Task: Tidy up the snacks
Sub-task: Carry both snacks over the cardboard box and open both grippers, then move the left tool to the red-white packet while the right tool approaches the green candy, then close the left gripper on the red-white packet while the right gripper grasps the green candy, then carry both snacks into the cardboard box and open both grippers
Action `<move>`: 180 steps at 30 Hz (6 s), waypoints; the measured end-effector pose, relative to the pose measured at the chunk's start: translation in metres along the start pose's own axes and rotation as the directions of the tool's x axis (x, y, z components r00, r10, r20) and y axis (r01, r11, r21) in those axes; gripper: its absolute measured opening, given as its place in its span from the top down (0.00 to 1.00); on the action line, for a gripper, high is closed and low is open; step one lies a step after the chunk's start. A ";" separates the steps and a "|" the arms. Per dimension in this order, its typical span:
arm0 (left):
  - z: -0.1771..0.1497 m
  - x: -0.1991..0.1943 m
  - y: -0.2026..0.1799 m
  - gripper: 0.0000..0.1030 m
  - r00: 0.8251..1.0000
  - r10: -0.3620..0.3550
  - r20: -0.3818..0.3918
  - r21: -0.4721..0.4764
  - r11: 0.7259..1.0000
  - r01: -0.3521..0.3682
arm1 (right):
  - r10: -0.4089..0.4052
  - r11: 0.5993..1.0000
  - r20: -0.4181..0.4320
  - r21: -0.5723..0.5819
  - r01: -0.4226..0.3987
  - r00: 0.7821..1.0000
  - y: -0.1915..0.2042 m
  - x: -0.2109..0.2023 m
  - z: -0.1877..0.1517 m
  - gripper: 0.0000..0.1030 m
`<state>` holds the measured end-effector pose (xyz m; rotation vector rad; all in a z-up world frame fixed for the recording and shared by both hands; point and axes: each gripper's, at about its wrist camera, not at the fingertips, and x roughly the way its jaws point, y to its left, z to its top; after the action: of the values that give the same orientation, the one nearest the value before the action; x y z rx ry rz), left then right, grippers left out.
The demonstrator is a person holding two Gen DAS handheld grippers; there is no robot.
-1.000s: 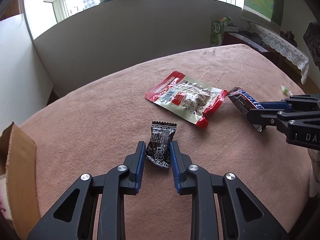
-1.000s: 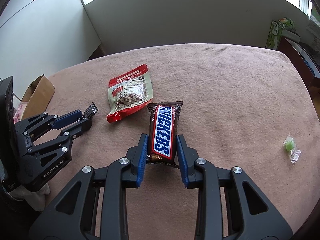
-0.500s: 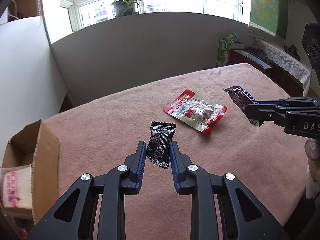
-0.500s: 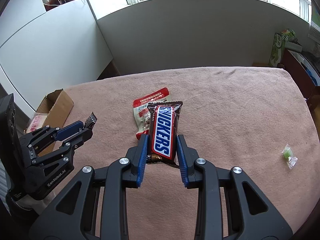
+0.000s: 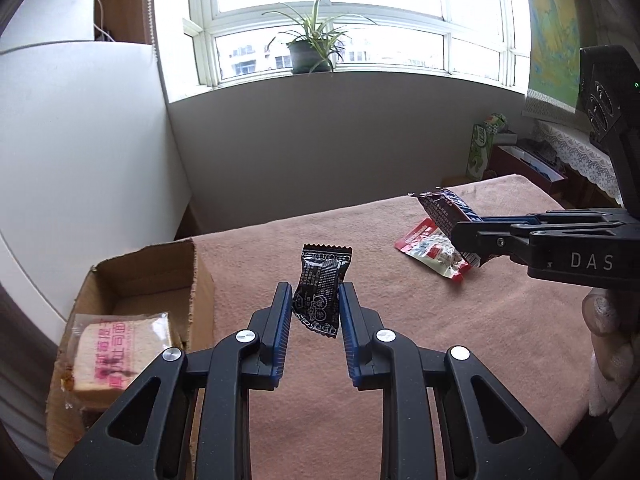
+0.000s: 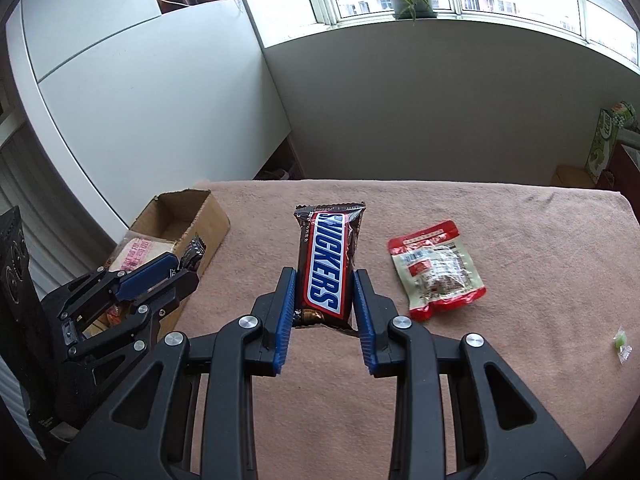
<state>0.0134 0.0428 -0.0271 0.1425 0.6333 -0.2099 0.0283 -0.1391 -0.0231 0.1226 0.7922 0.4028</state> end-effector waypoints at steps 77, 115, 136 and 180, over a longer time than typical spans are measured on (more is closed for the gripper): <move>0.022 0.141 -0.066 0.40 0.894 -0.336 -0.295 -0.348 0.910 0.227 | -0.251 0.874 -0.121 0.398 0.278 0.960 -0.274 -0.085 -0.062 0.37; 0.050 0.174 -0.181 0.22 0.872 -0.105 -0.477 0.133 0.973 0.190 | -0.226 0.897 -0.199 0.340 0.283 0.954 -0.275 -0.048 -0.065 0.37; 0.044 0.155 -0.172 0.42 0.916 -0.131 -0.379 0.132 0.972 0.193 | -0.344 0.876 -0.224 0.273 0.397 0.912 -0.275 -0.045 -0.065 0.77; 0.013 0.015 0.001 0.56 0.979 -0.198 -0.037 -0.248 0.951 0.183 | -0.023 0.992 -0.026 0.127 0.026 0.999 -0.075 -0.008 0.000 0.78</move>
<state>0.0332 0.0389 -0.0255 -0.1512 0.7296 -0.3132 0.0465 -0.2112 -0.0367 0.2274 0.8430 0.3307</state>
